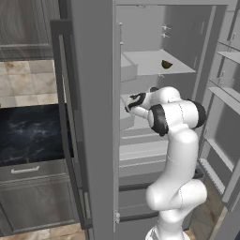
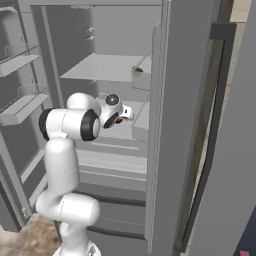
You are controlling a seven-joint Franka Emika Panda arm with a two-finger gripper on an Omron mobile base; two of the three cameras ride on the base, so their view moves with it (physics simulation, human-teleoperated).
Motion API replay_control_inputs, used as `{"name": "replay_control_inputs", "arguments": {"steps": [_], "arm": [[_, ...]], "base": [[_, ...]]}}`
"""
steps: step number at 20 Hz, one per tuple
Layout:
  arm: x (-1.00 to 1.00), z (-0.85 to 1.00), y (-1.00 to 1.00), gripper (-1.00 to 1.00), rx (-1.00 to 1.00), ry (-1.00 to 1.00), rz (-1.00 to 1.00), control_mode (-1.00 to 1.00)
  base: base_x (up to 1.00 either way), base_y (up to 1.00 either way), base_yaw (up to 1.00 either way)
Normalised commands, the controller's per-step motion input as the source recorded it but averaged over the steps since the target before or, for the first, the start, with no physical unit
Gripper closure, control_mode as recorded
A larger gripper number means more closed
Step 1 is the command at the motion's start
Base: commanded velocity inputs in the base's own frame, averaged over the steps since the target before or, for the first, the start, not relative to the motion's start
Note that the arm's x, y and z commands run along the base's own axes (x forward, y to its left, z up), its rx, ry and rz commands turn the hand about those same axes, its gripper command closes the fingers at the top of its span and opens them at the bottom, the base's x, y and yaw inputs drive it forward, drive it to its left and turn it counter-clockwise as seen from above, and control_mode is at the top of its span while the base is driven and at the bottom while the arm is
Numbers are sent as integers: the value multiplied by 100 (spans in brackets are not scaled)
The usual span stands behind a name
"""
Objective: Pick the kiwi and orange from the fridge and place them inside the tupperware on the counter.
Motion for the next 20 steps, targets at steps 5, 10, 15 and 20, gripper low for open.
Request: {"name": "replay_control_inputs", "arguments": {"steps": [5,10,15,20], "arm": [[17,-8,0,-100,0,0,0,-100],[16,-10,0,-100,0,3,0,-100],[2,-19,2,-100,0,4,0,-100],[0,-23,3,-100,0,4,0,-100]], "base": [[0,0,0],[0,0,0],[0,0,0],[0,0,0]]}}
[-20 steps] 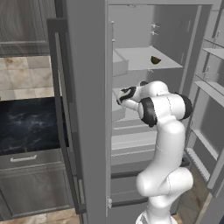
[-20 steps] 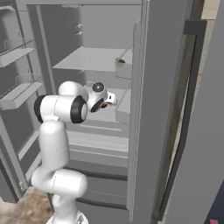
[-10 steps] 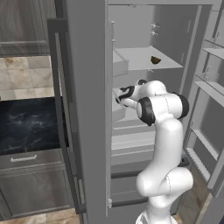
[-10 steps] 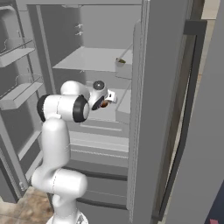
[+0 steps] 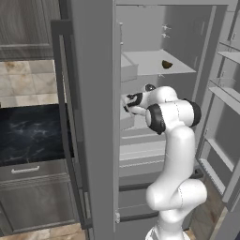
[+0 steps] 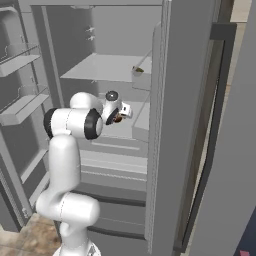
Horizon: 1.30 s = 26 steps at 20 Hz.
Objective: Pick the kiwi and orange from the fridge and place them inside the tupperware on the counter.
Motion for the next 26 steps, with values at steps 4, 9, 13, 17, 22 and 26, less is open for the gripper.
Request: {"name": "replay_control_inputs", "arguments": {"steps": [4,9,13,17,22,26], "arm": [[0,-21,1,-100,0,5,0,-100],[-1,-20,0,-100,0,0,0,-100],[0,-21,0,-100,0,3,0,-100],[0,-21,3,100,0,5,0,-100],[0,-20,0,100,0,0,0,-100],[-15,-15,3,100,0,0,0,-100]], "base": [[0,0,0],[0,0,0],[0,0,0],[0,0,0],[0,0,0],[0,0,0]]}}
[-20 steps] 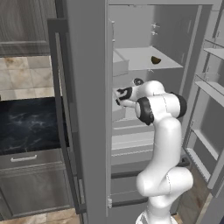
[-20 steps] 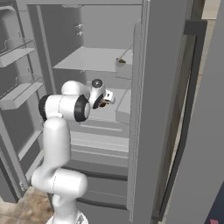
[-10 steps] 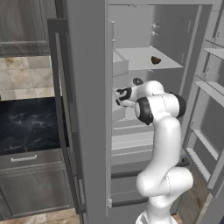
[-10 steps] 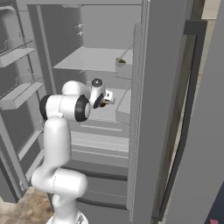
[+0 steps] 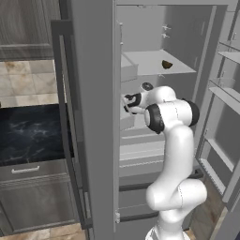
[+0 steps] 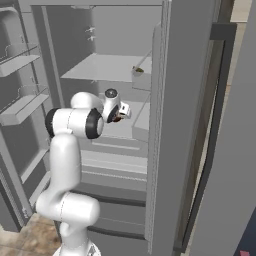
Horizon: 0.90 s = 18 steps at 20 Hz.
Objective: Pick the kiwi and orange from the fridge and place them inside the tupperware on the counter.
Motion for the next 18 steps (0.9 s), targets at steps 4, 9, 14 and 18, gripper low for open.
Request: {"name": "replay_control_inputs", "arguments": {"steps": [4,9,14,18], "arm": [[-57,-10,0,100,0,-8,0,-100],[-61,3,0,100,0,-11,0,-100],[-59,41,0,100,0,-23,0,-100],[-54,78,-3,100,1,-5,0,-100]], "base": [[0,0,0],[0,0,0],[0,0,0],[0,0,0]]}}
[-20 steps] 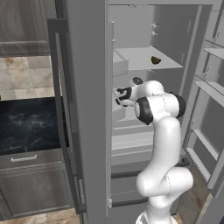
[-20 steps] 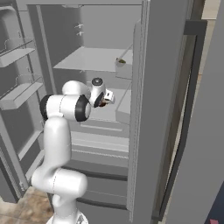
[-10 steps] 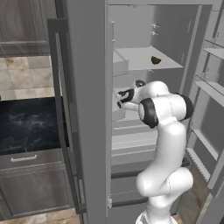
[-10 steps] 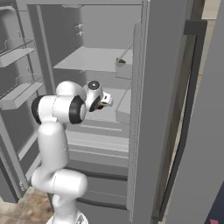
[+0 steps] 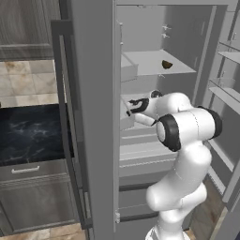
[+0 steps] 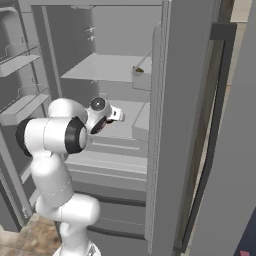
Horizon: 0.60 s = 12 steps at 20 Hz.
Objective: Pick the kiwi and orange from the fridge and place them inside the tupperware on the counter.
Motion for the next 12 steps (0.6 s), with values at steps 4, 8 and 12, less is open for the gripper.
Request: {"name": "replay_control_inputs", "arguments": {"steps": [4,8,12], "arm": [[-25,99,-6,100,4,13,0,-100],[-28,94,-18,100,1,33,0,-100],[-31,71,-15,100,0,50,0,-100]], "base": [[0,0,0],[0,0,0],[0,0,0]]}}
